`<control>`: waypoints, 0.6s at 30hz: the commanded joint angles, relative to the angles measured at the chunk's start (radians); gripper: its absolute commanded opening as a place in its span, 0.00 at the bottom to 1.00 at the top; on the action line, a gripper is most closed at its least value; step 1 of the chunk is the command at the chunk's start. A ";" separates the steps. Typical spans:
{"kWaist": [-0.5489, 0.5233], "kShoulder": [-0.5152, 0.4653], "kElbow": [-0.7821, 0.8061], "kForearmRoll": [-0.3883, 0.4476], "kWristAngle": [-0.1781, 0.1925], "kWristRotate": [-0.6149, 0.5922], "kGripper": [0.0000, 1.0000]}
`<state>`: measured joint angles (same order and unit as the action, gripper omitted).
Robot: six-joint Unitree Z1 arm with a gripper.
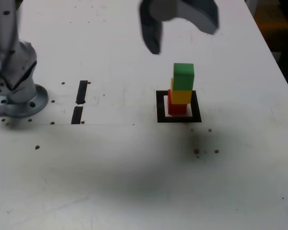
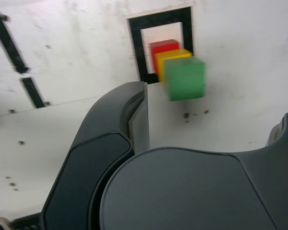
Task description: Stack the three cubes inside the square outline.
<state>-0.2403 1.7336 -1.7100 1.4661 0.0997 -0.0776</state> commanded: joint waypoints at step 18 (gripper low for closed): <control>0.060 -0.346 0.662 -0.175 -0.001 0.049 1.00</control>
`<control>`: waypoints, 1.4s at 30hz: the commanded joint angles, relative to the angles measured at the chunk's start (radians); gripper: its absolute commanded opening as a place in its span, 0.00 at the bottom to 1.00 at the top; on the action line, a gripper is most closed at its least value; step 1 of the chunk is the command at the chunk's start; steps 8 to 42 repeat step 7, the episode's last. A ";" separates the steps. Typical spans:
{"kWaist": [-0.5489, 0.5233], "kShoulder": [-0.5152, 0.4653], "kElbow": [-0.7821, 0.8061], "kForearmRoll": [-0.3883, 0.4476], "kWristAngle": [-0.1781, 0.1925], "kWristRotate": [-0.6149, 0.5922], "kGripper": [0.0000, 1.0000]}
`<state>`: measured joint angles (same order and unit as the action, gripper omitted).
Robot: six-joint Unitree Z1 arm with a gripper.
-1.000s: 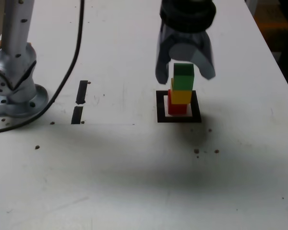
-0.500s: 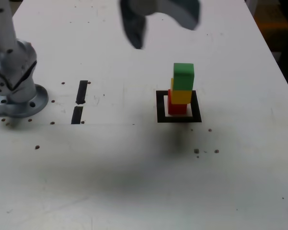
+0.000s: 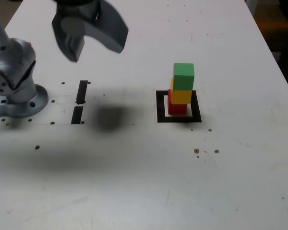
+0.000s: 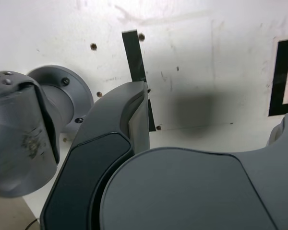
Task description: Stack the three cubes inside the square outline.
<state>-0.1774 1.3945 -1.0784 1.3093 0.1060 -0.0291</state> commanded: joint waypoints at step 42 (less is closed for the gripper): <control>0.000 -0.035 0.211 -0.167 -0.052 -0.005 0.99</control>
